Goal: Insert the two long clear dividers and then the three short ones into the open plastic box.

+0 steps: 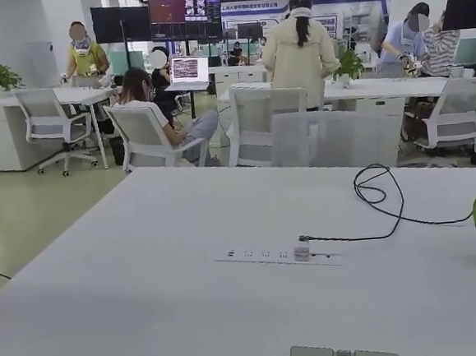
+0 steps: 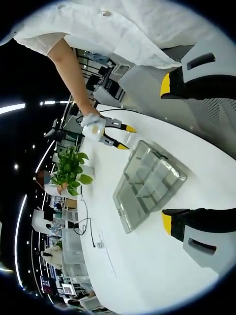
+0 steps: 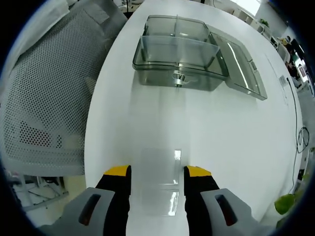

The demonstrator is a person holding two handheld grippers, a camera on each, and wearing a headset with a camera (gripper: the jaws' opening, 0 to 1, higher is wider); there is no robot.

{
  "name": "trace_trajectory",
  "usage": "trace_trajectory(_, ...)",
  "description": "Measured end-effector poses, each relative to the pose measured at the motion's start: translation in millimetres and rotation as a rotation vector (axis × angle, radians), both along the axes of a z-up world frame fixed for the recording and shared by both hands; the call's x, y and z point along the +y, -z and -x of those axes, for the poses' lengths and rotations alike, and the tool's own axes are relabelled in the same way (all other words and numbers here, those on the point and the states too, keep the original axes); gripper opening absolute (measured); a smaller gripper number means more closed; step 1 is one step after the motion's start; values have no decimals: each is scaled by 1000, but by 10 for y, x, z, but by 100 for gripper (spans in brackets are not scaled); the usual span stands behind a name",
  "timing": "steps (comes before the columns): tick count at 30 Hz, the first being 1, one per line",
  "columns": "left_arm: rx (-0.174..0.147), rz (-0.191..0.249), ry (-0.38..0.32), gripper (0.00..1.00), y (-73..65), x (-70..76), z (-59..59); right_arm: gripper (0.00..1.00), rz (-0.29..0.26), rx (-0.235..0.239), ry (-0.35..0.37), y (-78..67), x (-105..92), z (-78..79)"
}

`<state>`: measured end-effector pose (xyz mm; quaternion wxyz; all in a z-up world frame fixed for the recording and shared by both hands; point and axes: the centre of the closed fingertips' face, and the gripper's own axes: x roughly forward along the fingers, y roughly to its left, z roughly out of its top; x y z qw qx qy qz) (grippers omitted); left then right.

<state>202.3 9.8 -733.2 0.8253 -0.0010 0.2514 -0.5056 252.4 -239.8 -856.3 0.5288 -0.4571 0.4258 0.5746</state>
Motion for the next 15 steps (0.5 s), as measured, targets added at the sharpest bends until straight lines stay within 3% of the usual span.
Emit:
trace_trajectory(4, -1, 3, -2, 93, -7, 3, -8, 41, 1, -20, -17, 10, -7, -19)
trace_trajectory(15, 0, 1, -4, 92, -3, 11, -5, 34, 2, -20, -11, 2, 10, -15)
